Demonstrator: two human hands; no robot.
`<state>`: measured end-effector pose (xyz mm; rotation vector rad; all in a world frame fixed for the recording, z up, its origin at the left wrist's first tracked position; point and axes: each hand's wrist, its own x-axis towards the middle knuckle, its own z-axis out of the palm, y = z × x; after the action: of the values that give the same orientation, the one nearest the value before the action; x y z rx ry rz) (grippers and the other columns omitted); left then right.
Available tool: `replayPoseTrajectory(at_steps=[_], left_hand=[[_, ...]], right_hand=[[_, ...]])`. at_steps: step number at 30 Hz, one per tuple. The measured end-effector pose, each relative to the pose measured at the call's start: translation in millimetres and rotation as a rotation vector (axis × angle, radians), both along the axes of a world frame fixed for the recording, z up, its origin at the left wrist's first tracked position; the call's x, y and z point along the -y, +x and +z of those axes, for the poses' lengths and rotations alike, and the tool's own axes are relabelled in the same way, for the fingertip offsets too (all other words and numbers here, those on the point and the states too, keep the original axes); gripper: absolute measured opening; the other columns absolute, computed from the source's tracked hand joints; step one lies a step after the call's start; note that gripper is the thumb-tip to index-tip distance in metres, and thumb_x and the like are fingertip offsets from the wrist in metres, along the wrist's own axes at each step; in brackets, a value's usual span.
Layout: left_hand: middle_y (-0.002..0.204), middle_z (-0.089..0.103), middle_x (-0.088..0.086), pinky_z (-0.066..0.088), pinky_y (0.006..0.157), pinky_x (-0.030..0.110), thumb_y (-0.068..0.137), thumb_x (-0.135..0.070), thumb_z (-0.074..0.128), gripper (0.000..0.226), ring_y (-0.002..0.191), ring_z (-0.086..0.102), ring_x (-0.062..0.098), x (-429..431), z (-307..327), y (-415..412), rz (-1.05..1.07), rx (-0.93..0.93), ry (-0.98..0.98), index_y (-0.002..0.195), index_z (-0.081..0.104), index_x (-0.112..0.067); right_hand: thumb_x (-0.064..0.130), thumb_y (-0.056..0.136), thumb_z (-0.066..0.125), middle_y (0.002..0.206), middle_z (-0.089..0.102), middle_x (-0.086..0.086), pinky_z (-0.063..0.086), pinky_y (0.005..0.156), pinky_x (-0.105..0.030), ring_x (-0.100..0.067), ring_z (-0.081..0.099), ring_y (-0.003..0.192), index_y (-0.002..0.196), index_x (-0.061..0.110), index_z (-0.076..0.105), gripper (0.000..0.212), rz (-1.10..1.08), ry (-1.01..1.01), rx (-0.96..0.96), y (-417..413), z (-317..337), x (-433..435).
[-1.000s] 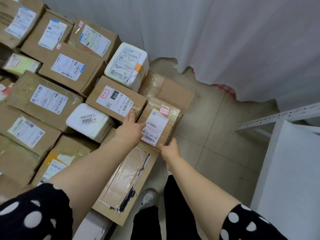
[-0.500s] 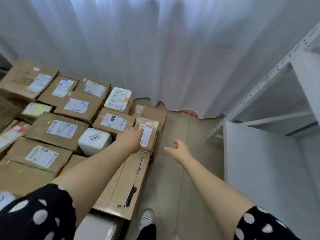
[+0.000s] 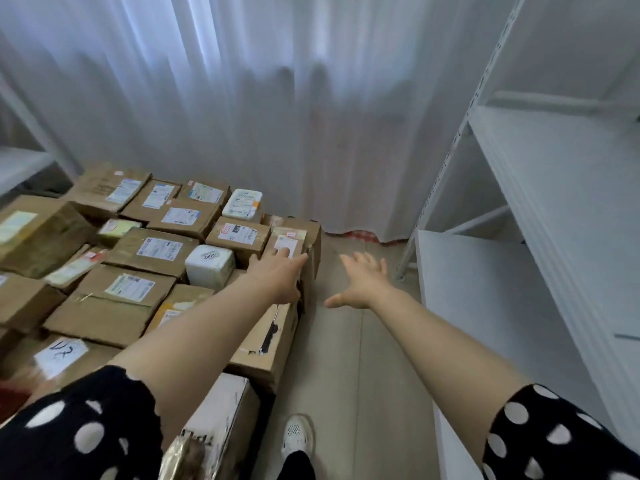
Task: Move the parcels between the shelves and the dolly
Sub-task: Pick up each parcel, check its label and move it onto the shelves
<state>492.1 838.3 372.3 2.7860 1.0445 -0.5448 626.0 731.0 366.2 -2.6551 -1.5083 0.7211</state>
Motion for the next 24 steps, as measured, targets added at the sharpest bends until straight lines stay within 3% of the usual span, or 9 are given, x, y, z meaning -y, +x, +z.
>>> replayPoseTrajectory(at_steps=[8,15,17,24], left_hand=[[0.143,0.043,0.007,0.047,0.098,0.043,0.087,-0.031,0.06,0.068,0.131,0.041,0.028,93,38,-61,-0.114,0.008,-0.015,0.148,0.028,-0.027],[0.143,0.044,0.005,0.047,0.098,0.039,0.09,-0.031,0.059,0.066,0.129,0.044,0.026,172,54,-138,-0.288,0.056,-0.006,0.148,0.029,-0.029],[0.14,0.046,0.004,0.048,0.095,0.038,0.089,-0.031,0.058,0.064,0.126,0.045,0.026,194,57,-168,-0.329,0.076,-0.003,0.147,0.031,-0.028],[0.147,0.04,0.005,0.041,0.105,0.044,0.09,-0.031,0.058,0.069,0.133,0.039,0.027,274,70,-264,-0.441,0.061,-0.034,0.15,0.024,-0.03]], right_hand=[[0.044,0.085,0.063,0.157,0.011,-0.02,0.004,0.118,-0.045,-0.031,0.011,0.146,0.147,0.013,0.027,0.078,0.044,-0.008,0.178,-75,38,102],[0.046,0.084,0.064,0.15,0.026,-0.019,0.014,0.118,-0.044,-0.034,0.024,0.14,0.14,0.012,0.035,0.072,-0.134,-0.023,0.236,-171,55,198],[0.047,0.084,0.063,0.15,0.025,-0.019,0.012,0.118,-0.044,-0.034,0.023,0.14,0.142,0.013,0.034,0.073,-0.177,-0.047,0.237,-208,56,225],[0.048,0.086,0.061,0.153,0.023,-0.016,0.009,0.118,-0.045,-0.031,0.019,0.142,0.145,0.014,0.029,0.075,-0.217,-0.081,0.274,-326,68,306]])
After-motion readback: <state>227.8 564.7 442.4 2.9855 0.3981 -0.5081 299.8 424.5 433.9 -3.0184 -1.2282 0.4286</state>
